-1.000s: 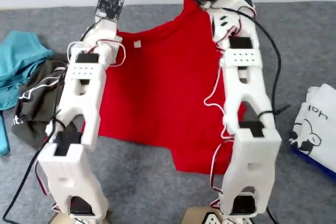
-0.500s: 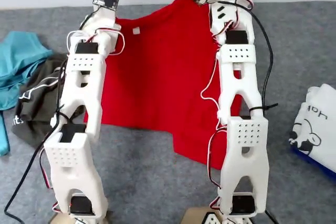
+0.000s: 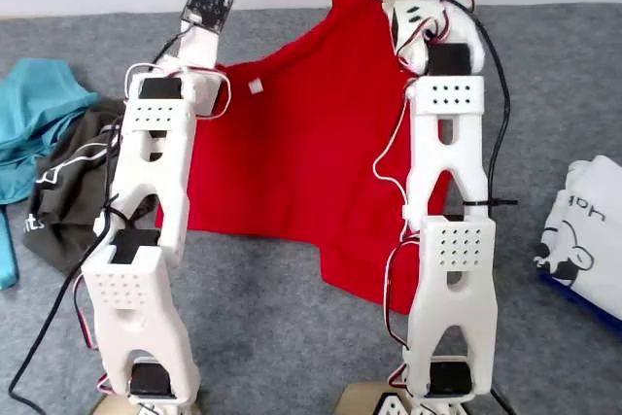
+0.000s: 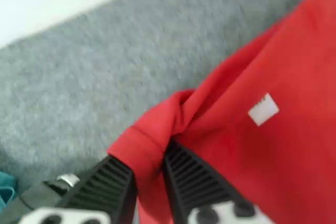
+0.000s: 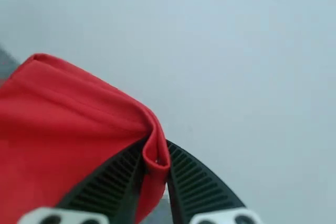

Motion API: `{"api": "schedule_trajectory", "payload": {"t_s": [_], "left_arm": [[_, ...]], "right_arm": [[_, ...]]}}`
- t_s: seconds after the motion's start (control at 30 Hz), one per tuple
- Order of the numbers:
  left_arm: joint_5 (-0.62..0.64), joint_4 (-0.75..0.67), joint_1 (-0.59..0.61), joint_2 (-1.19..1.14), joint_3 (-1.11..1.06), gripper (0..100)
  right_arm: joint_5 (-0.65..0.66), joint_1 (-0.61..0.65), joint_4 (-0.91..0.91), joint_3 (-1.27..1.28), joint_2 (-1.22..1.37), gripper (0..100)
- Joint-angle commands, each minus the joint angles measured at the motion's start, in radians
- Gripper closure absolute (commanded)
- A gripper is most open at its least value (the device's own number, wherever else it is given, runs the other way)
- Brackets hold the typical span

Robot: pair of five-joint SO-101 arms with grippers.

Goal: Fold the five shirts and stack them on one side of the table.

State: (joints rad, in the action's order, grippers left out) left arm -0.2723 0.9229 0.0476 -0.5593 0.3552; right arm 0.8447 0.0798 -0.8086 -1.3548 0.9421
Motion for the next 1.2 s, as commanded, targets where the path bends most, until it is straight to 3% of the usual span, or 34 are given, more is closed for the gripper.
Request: {"api": "schedule_trajectory", "payload": {"t_s": [0.0, 0.17, 0.47, 0.63, 0.83, 1.17], "left_arm": [[-0.049, 0.075, 0.008, 0.015, 0.042, 100], [-0.11, 0.161, 0.025, 0.023, 0.042, 100], [-0.238, 0.351, 0.071, 0.017, 0.081, 98], [-0.255, 0.499, 0.078, 0.014, 0.153, 91], [-0.302, 0.586, 0.078, 0.014, 0.16, 90], [-0.304, 0.637, 0.078, 0.014, 0.162, 90]], "right_arm": [[-0.035, 0.004, -0.257, -0.175, -0.028, 98.8], [-0.04, 0.007, -0.584, -0.334, -0.031, 98.8], [-0.037, 0.004, -0.977, -0.327, -0.173, 98.8], [-0.051, -0.008, -0.99, -0.319, -0.219, 98.8], [-0.051, -0.007, -0.992, -0.299, -0.255, 98.8], [-0.087, -0.005, -0.987, 0.238, -0.599, 98.8]]}}
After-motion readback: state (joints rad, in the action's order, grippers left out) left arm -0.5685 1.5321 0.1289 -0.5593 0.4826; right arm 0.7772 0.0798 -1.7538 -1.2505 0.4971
